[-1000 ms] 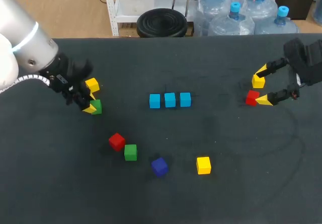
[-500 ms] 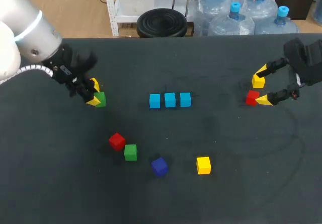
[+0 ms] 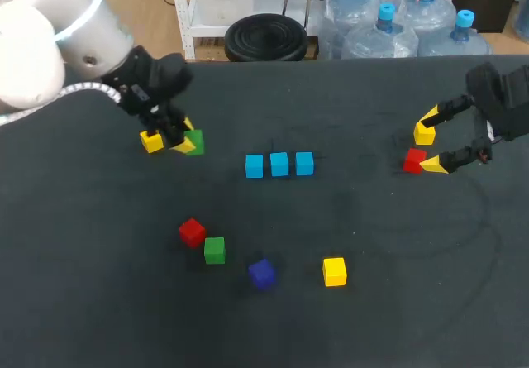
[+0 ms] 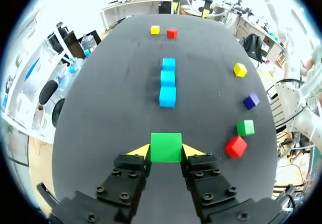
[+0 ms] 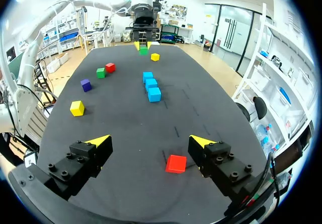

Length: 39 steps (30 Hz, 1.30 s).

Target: Place the blue cubes, place green cubes on the blue cubes, place the yellow cubes on the green cubes, then place the red cubes on the yellow cubes, and place purple cube on the red cubes.

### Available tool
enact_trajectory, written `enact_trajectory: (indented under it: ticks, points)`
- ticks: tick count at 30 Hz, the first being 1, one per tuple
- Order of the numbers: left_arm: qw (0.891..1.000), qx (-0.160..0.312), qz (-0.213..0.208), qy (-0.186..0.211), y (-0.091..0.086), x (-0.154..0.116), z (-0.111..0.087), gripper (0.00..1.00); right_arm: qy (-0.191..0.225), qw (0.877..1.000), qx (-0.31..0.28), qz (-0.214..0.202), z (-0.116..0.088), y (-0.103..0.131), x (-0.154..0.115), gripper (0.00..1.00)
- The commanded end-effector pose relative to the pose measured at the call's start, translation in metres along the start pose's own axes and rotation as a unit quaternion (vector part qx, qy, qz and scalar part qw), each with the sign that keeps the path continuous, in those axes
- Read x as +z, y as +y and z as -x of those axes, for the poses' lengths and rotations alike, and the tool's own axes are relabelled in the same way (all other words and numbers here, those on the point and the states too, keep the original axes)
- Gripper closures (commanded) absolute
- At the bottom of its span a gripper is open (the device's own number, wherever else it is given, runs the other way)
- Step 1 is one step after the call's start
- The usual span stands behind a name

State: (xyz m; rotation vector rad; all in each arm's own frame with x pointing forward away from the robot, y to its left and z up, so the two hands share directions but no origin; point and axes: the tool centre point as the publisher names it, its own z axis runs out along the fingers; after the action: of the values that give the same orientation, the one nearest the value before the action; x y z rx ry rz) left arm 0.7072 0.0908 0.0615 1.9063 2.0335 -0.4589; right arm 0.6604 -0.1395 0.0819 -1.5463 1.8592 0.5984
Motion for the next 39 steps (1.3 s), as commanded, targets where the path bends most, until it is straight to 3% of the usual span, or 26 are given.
enact_trajectory:
  ticks: [1, 11, 22, 39]
  points:
    - [1.000, 0.005, -0.010, 0.008, 0.012, 0.009, 0.021, 1.00, 0.000, 1.000, 0.000, 0.000, 0.000, 0.000, 0.000, 0.00]
    - [1.000, 0.022, -0.018, 0.011, 0.020, 0.021, 0.059, 1.00, 0.000, 1.000, 0.000, 0.000, 0.000, 0.000, 0.000, 0.00]
    - [0.999, 0.030, -0.017, 0.005, 0.019, 0.043, 0.086, 1.00, 0.000, 1.000, 0.000, 0.000, 0.000, 0.000, 0.000, 0.00]
    - [1.000, 0.018, -0.021, 0.003, 0.007, 0.066, 0.094, 1.00, 0.000, 1.000, 0.000, 0.000, 0.000, 0.000, 0.000, 0.00]
